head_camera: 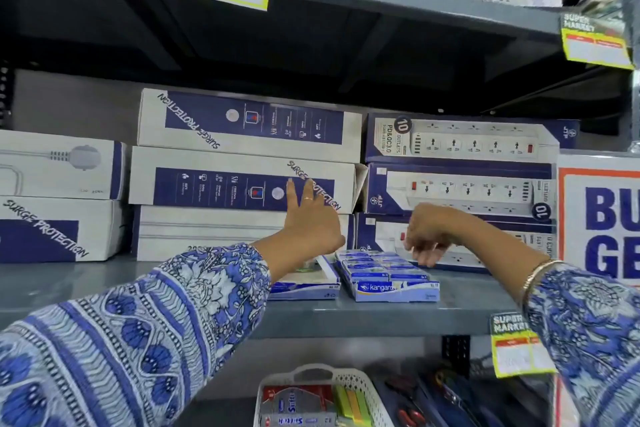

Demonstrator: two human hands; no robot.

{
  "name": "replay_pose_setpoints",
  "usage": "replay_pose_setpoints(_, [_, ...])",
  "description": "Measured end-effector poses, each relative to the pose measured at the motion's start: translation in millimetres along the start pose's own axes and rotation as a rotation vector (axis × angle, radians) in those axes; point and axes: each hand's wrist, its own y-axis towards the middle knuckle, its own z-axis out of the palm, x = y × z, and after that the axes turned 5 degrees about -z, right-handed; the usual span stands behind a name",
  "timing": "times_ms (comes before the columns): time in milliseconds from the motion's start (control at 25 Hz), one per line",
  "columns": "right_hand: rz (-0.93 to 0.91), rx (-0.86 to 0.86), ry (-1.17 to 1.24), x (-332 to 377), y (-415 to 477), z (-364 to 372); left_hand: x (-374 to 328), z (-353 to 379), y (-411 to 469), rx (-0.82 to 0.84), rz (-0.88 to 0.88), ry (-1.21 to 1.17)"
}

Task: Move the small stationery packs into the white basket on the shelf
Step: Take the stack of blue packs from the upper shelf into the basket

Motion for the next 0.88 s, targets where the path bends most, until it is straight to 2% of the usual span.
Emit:
replay_pose_setpoints(80, [0.044,0.090,-0.052,-8,-10,4,-6,2,-2,0.121,0.030,0.106])
replay_pose_setpoints(160, [0.051,0.083,-0.080,-16,-13,9,-10,7,-1,0.118,0.031,0.136])
replay_pose_setpoints(240, [0.045,0.077,0.002,-19,-13,11,-13,8,0,0.121,0.044,0.161])
replay_pose_setpoints(680, [0.063,0.115,0.187,-24,-26,8,-15,11,-2,0.260,-0.002,0.086])
replay_pose_setpoints(880, [0.074,0.126,0.242,-25,-31,8,-17,13,-4,0.269,-0.008,0.028])
